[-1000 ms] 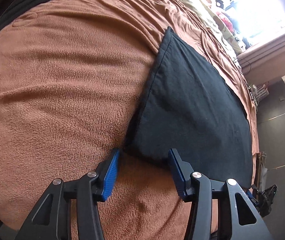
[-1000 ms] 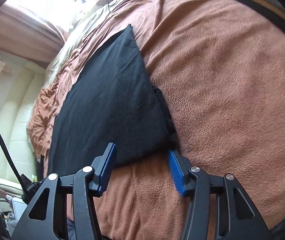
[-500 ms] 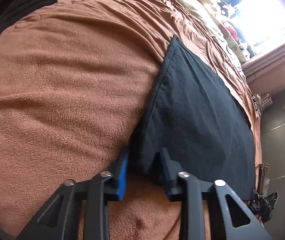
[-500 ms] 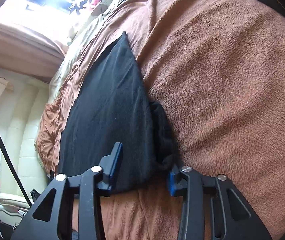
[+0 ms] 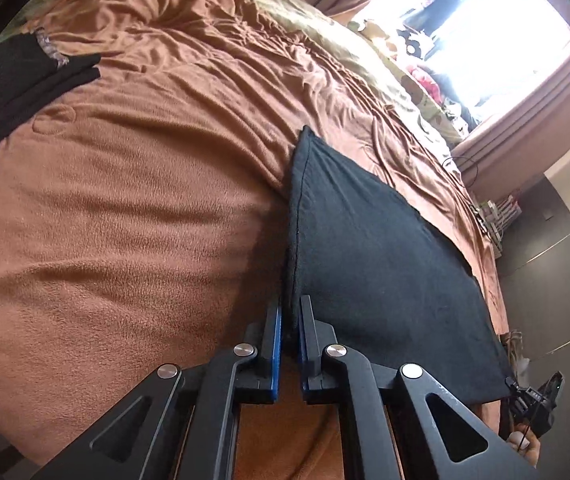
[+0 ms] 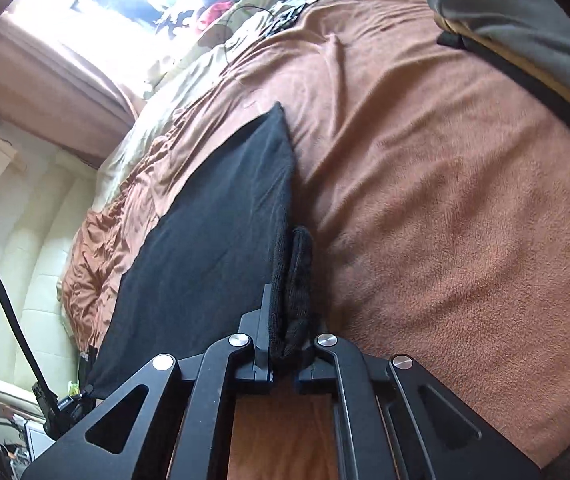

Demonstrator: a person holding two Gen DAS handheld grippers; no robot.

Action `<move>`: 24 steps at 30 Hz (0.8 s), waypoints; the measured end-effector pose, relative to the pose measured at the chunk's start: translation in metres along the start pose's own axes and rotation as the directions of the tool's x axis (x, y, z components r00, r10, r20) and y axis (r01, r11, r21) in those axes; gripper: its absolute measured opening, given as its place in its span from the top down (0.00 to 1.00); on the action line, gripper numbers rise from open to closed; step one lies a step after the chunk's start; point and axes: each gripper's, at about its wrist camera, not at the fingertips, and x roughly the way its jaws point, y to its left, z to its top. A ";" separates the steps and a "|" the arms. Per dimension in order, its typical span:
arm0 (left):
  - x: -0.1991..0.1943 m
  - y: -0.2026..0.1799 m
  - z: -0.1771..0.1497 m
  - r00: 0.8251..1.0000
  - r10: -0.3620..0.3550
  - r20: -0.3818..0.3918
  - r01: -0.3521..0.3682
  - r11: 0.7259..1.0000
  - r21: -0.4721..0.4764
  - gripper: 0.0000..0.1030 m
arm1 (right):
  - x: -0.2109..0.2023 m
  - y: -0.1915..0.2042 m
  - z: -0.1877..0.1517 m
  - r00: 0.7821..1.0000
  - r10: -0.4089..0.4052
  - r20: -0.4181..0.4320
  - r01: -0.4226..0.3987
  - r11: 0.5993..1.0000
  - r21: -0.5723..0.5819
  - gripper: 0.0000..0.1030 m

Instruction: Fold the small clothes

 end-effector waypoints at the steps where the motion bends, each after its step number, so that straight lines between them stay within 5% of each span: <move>1: -0.003 -0.002 0.000 1.000 -0.004 0.005 0.004 1.000 0.001 0.94 | -0.004 0.002 -0.003 1.000 0.001 0.000 -0.001 1.000 -0.008 0.99; 24: -0.075 0.048 -0.062 0.996 -0.086 0.020 0.087 0.995 -0.050 0.94 | -0.052 -0.035 -0.043 0.997 0.039 -0.063 -0.039 0.999 0.010 0.99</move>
